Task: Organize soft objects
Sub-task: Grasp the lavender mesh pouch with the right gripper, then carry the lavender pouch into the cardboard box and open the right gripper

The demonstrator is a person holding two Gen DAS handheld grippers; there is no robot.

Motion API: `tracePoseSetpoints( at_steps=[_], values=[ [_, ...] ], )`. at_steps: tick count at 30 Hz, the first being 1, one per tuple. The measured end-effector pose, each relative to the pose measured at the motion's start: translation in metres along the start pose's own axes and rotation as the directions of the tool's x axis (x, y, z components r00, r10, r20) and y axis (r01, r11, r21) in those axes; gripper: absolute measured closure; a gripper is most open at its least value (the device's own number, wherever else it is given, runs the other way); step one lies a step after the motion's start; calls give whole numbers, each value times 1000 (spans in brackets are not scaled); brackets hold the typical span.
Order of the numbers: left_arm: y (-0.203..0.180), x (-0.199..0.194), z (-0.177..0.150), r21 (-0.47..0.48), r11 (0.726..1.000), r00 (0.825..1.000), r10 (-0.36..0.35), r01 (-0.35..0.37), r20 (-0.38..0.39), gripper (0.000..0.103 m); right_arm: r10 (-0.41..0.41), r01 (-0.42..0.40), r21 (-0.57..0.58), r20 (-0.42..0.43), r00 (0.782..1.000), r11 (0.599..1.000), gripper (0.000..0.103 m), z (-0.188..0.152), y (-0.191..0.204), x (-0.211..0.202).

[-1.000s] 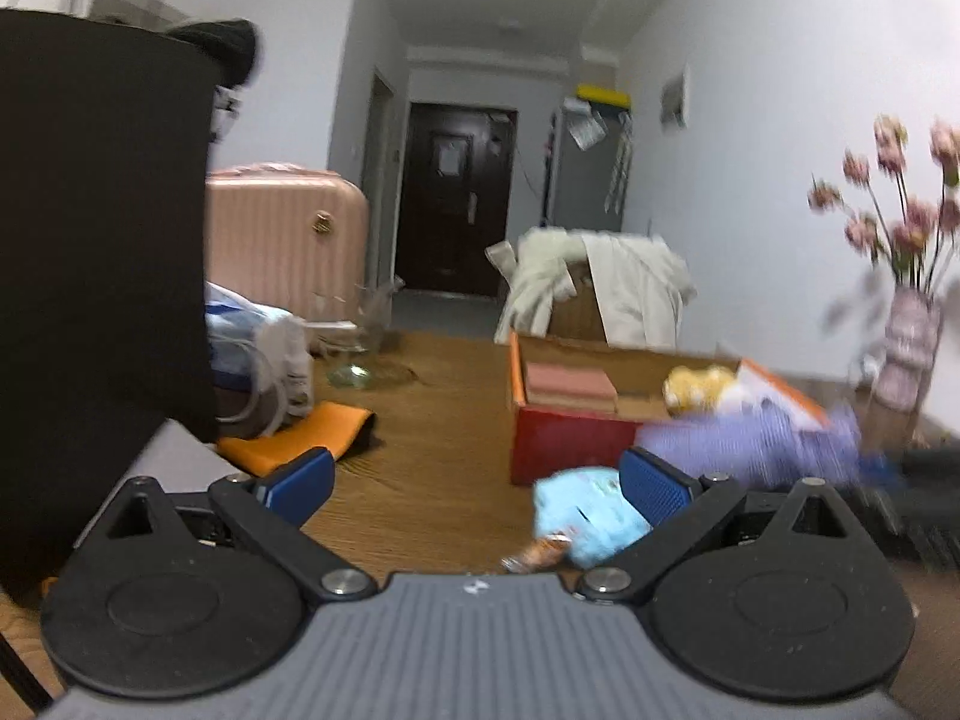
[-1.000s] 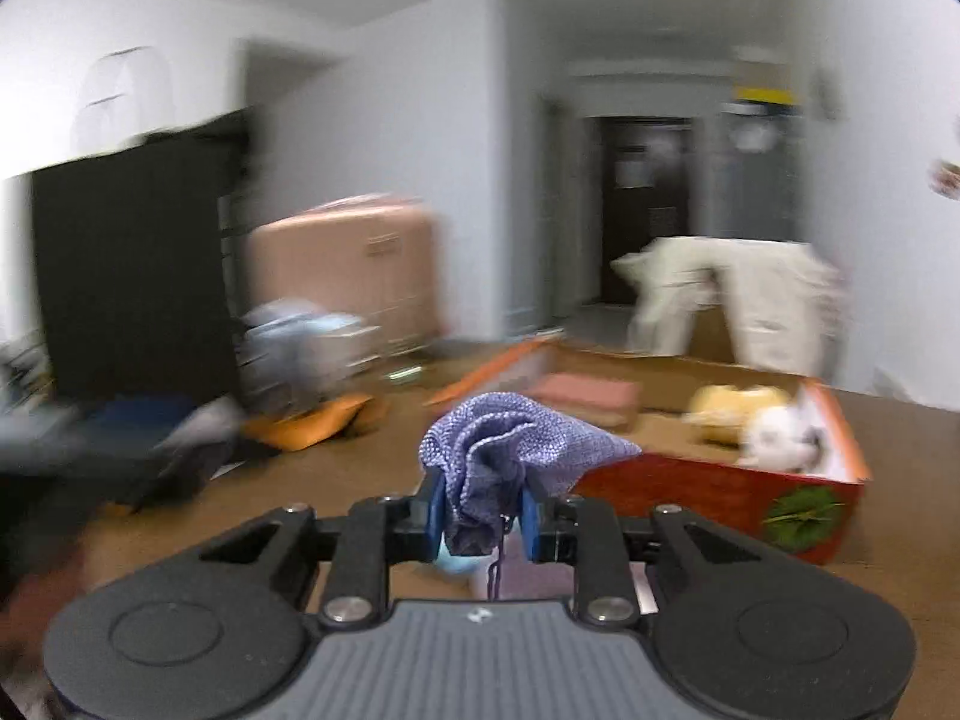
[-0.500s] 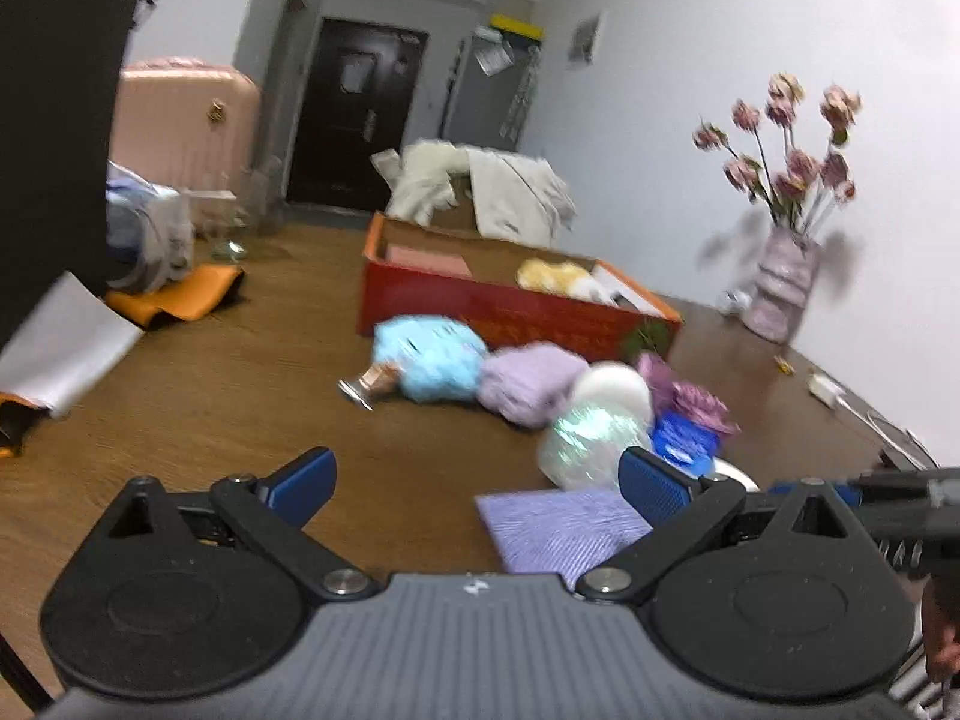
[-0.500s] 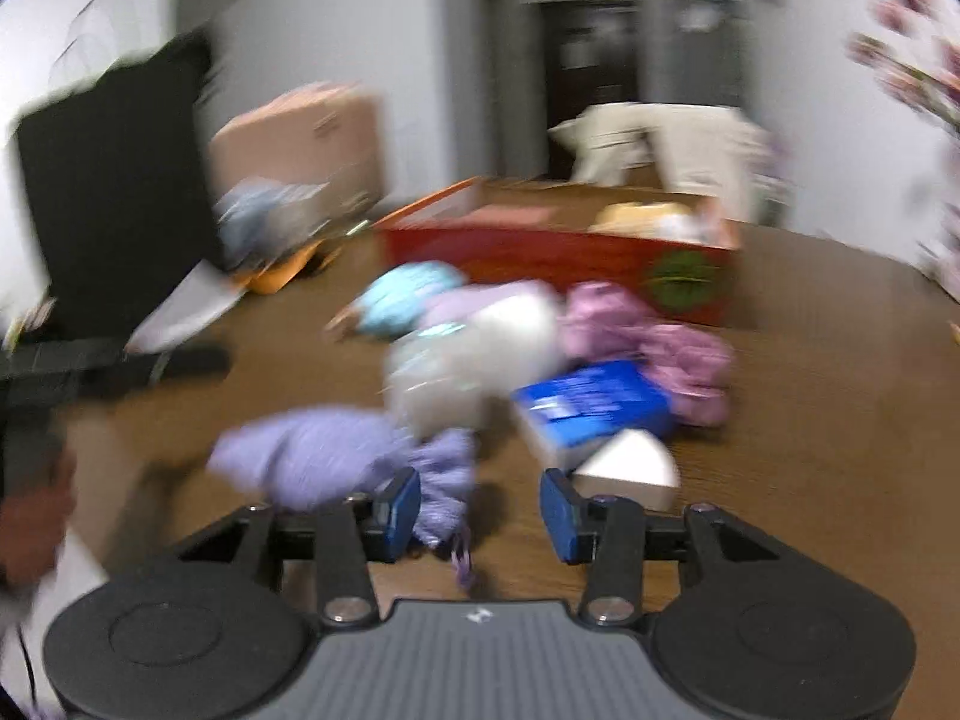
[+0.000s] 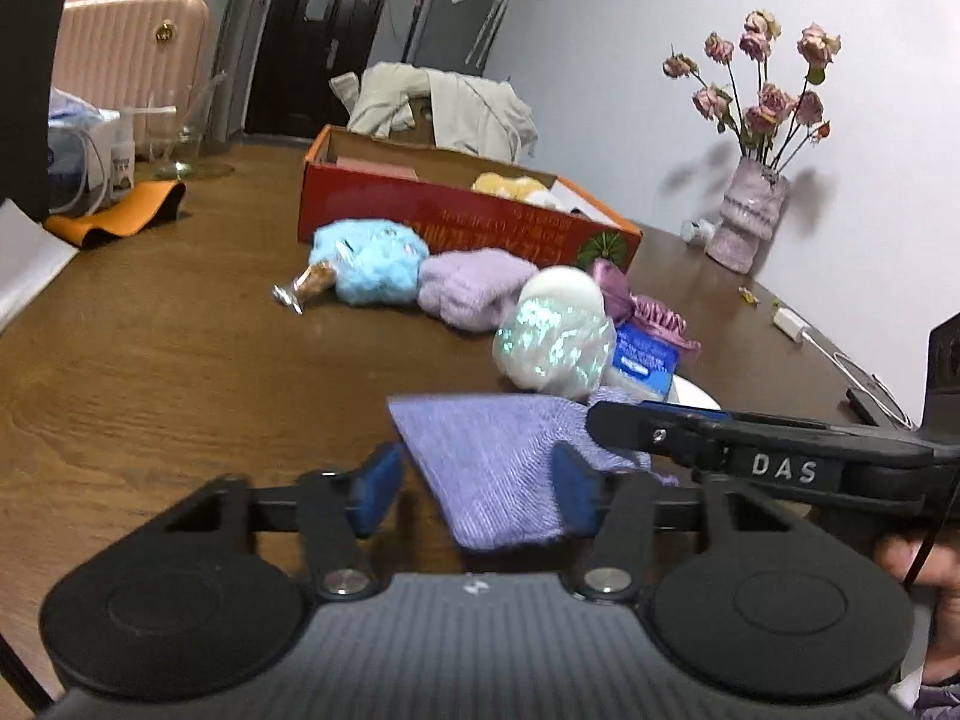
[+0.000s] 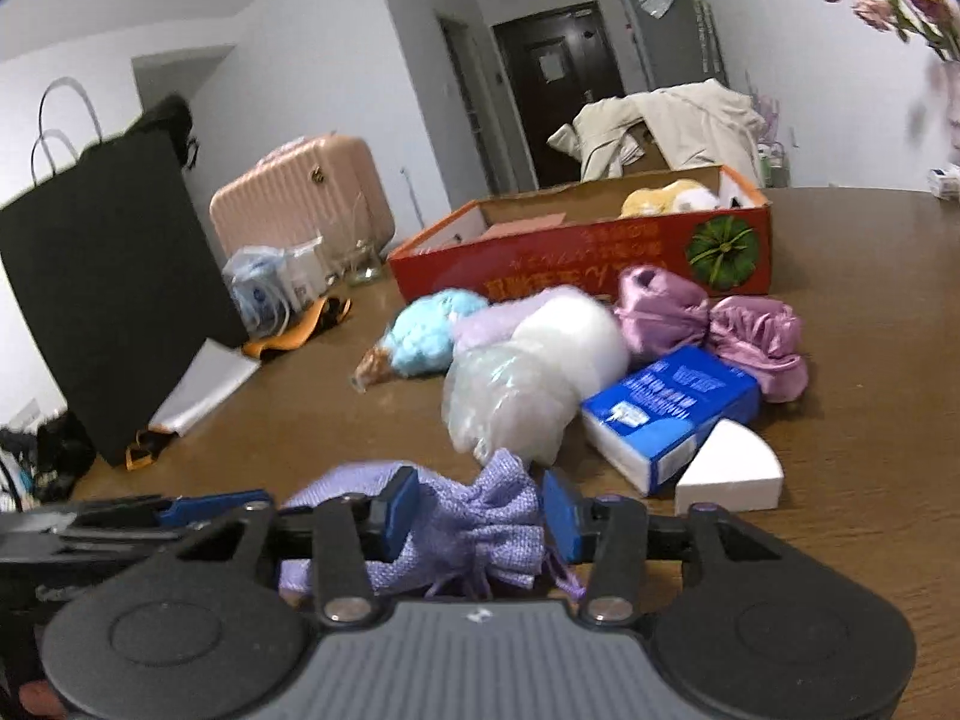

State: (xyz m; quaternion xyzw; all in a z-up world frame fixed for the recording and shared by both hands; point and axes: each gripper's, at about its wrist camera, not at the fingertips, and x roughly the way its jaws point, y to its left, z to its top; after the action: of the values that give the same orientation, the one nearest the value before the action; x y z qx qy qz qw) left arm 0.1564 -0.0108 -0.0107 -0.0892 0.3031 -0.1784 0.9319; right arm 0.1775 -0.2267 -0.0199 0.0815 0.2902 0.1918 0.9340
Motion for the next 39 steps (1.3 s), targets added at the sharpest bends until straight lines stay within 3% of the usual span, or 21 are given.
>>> tracePoseSetpoints(
  at_steps=[3,9,13,19,23,27,34,39],
  values=[
    [0,0,-2,6,999,999,-31,31,-13,72,-8,8,-11,-22,1000,1000,67,-7,4,1],
    [-12,-3,-6,56,998,1000,-8,9,-16,77,-46,45,-16,-19,999,999,63,-18,11,0],
    [-11,-6,-5,58,998,1000,-13,14,-12,81,-47,47,-14,-12,999,999,71,-18,12,-3],
    [-12,-17,9,58,998,999,-36,34,39,81,-35,36,-13,48,998,999,74,-3,16,-18],
    [-8,-21,46,60,995,990,-90,84,104,82,3,1,-31,117,993,1000,74,38,11,-29],
    [-1,-2,101,72,991,981,-127,117,144,82,19,-4,-98,156,988,995,74,98,1,-13],
    [7,71,188,99,995,986,-27,10,166,82,60,-54,-100,56,997,993,74,195,-31,80],
    [29,140,219,97,991,991,82,-92,106,80,82,-84,-25,-77,994,996,74,227,-56,167]
  ],
)
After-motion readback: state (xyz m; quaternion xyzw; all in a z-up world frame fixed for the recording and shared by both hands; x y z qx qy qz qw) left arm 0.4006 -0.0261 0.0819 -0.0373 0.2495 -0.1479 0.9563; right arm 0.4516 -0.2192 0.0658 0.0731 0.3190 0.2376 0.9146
